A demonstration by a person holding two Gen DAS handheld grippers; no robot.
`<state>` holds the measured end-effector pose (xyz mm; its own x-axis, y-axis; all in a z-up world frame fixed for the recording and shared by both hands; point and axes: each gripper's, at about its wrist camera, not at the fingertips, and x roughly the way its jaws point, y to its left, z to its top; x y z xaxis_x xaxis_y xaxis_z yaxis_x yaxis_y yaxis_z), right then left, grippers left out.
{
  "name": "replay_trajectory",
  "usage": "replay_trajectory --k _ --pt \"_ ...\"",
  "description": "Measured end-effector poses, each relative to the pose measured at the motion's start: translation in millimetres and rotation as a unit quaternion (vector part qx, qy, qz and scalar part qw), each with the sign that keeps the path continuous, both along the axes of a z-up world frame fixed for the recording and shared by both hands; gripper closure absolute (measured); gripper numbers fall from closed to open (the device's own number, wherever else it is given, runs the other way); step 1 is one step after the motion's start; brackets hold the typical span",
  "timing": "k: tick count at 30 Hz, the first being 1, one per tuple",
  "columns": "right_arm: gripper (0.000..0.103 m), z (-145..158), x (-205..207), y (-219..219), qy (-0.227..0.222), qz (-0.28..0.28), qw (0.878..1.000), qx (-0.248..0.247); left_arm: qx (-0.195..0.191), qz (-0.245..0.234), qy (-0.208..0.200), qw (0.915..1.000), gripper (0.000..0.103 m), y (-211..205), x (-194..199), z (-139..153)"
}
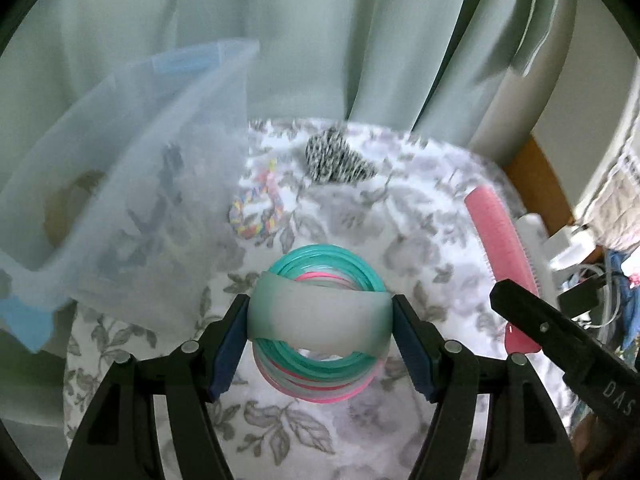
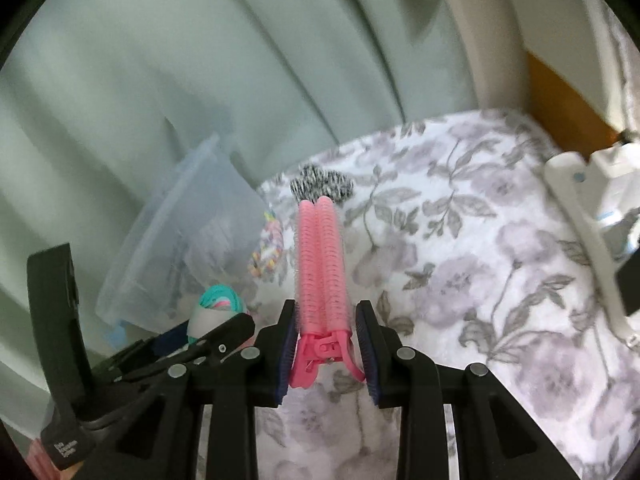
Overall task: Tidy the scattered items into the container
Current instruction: 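Lift and carry the hair ties and pink roller in both grippers over the clear box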
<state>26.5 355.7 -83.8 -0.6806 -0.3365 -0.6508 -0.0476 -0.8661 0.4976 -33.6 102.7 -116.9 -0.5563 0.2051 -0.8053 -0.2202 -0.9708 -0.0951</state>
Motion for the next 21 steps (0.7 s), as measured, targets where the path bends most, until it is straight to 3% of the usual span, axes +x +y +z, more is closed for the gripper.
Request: replay_trajectory --k 13,21 --pt "0.071 95.5 24.3 -24.3 0.097 -0.025 0.995 0.006 0.048 0.026 0.092 0.9942 0.032 -45.9 18.4 86.0" --pt "0.071 143.0 29.2 -57.0 0.143 -0.008 0.989 0.022 0.075 0.058 0.13 0.987 0.032 -88.3 15.5 115.0"
